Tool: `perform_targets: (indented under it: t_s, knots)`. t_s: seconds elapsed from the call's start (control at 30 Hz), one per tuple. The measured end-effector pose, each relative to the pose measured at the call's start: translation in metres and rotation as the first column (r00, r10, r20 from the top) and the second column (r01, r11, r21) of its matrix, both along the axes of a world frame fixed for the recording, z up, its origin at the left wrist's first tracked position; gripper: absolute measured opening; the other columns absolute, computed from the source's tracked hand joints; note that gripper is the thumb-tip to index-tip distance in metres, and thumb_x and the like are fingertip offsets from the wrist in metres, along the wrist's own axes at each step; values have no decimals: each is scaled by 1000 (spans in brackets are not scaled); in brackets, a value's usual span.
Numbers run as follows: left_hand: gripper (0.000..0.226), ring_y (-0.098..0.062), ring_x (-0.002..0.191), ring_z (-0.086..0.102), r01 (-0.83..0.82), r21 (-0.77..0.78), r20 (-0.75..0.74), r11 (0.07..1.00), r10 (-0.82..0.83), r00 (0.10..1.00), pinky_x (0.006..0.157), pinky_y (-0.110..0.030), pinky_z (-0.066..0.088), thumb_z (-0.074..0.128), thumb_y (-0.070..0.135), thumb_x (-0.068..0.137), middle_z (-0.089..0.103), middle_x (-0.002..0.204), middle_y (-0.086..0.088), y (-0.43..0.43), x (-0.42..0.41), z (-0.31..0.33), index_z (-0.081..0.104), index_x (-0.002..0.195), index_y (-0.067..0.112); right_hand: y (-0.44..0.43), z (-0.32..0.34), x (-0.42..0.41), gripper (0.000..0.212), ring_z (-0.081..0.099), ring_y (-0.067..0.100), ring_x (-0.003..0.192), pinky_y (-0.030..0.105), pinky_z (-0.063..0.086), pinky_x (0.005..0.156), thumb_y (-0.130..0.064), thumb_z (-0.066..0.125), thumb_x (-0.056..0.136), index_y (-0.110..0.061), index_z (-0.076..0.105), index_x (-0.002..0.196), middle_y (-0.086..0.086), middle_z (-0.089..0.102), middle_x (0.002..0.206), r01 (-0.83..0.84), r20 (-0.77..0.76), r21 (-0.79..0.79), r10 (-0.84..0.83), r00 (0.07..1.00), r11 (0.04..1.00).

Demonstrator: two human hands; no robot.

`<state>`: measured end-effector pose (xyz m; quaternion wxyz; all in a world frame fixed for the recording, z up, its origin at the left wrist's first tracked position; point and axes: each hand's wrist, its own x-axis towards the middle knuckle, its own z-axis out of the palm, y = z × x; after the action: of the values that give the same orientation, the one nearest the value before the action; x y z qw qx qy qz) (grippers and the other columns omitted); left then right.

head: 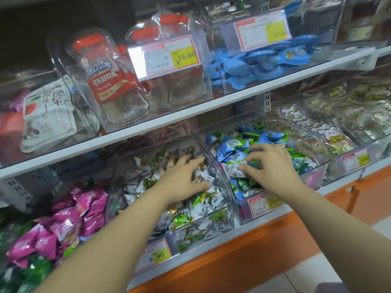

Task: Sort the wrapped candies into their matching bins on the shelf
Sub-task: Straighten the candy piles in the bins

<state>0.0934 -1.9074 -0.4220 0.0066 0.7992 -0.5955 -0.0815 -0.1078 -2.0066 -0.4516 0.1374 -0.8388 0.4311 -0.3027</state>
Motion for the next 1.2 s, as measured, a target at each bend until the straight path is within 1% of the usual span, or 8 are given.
perform_targets:
  t_s: [0.1,0.27,0.5,0.67,0.8,0.9,1.07,1.2]
  knots:
    - [64,-34,145,-12,17,228,30,974,-25,999,111,-64,-7,36,68,89,-9,160,6,-1,2,-3,8,145,54,-2,0,-5,26,37,25,127,47,19,111,-51,63,82,-27,73,88,-3,52,133,58,-20,-29,-58,998,998]
    - [50,-23,146,-12,43,308,-10,950,-41,999,110,-66,-9,36,64,91,-6,159,13,12,13,10,25,139,57,-3,-3,-9,27,35,23,127,45,21,110,-54,59,83,-31,73,84,-4,48,137,0,-52,28,1,999,1000]
    - [32,-20,133,36,30,-333,-77,942,-59,995,111,-52,26,52,47,91,41,141,9,-6,-15,26,52,123,44,-8,4,-16,18,31,20,132,48,24,109,-46,58,87,-37,68,76,-6,43,141,-160,-47,126,166,985,979]
    - [46,-7,131,36,201,-450,-96,870,-271,958,112,-45,25,54,45,91,42,139,17,-23,-50,24,42,136,42,-8,18,-32,20,57,6,104,14,41,81,-28,63,88,-21,70,71,-6,61,115,-218,323,208,144,935,953]
    - [44,6,119,43,284,-530,-189,799,-438,879,100,-14,32,59,38,90,47,130,20,-26,-66,20,46,131,43,6,33,-41,16,64,22,81,36,51,78,-28,61,89,-19,71,81,7,71,85,-344,530,315,137,837,884]
    - [32,6,101,49,226,-601,-208,767,-424,882,82,-1,33,64,32,88,55,115,19,-21,-67,20,51,112,48,8,38,-46,16,69,16,83,32,53,84,-19,58,91,-10,71,94,6,73,89,-452,612,408,130,780,794]
    - [30,9,95,48,46,-619,-235,784,-241,942,78,-5,34,63,34,88,52,109,24,-6,-41,13,54,115,42,5,25,-48,12,68,19,83,31,54,81,-24,61,90,-17,70,95,1,73,82,-343,206,423,279,938,839]
    - [38,7,84,47,-65,-543,-199,837,-53,979,77,-13,38,59,42,89,47,116,23,12,-15,1,52,125,36,4,12,-41,30,64,12,92,30,52,85,-33,66,85,-23,62,112,-8,66,98,-277,-91,428,345,934,860]
